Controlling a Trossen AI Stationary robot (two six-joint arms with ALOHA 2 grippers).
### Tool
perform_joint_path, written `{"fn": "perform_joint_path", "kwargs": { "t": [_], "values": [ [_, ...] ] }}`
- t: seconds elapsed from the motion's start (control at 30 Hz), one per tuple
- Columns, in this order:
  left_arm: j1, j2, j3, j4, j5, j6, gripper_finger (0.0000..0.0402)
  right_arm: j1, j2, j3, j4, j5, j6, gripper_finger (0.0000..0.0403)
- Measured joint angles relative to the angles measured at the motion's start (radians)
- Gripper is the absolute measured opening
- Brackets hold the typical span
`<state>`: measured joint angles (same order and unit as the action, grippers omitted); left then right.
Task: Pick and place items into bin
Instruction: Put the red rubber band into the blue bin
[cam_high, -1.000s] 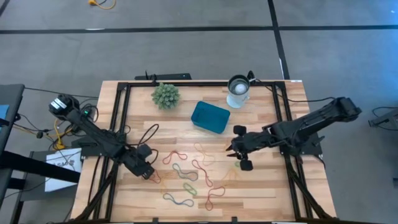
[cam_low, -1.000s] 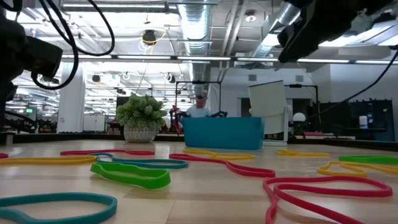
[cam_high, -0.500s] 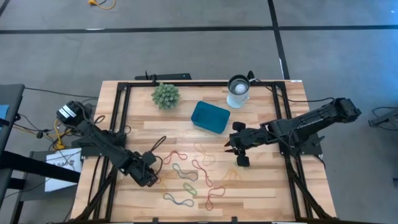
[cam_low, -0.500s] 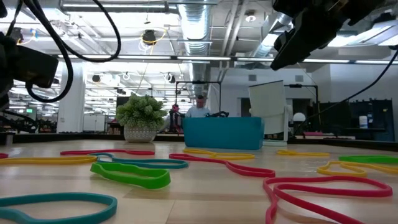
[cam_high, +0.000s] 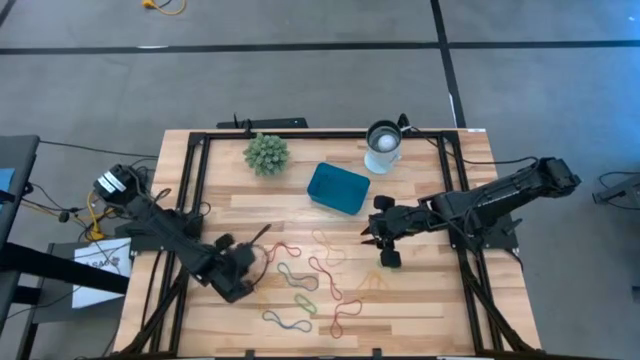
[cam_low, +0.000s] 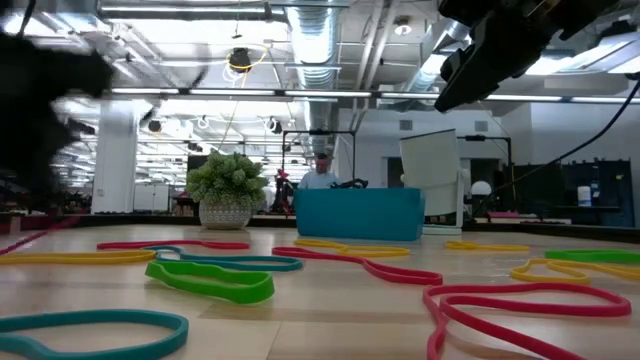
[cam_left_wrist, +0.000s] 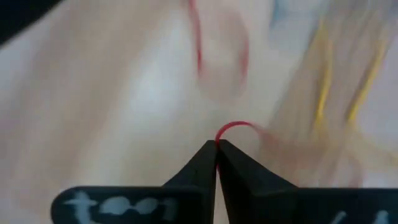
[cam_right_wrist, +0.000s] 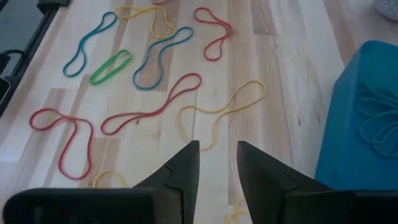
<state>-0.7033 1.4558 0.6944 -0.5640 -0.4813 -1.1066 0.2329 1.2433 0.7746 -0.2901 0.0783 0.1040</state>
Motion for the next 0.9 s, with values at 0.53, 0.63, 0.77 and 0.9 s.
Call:
{"fn": "perform_joint_path", "kwargs": {
  "t": [0.53,0.63,0.77,0.9],
  "values": [
    [0.392,-0.003,0.466,0.140,-0.530,0.846,0.0000,-0.002,0.005,0.000,0.034,0.000,0.083,0.0103],
    [0.528,0.006,0.461,0.312,-0.410,0.921,0.0000,0.016,0.005,0.000,0.011,0.003,0.106,0.0103],
    [0.686,0.077,0.446,0.507,-0.191,1.028,0.0000,0.060,0.002,0.000,0.000,0.011,0.122,0.0103],
    [0.801,0.187,0.446,0.655,-0.015,1.080,0.0000,0.107,0.002,0.000,-0.021,0.058,0.143,0.0103]
  ]
}}
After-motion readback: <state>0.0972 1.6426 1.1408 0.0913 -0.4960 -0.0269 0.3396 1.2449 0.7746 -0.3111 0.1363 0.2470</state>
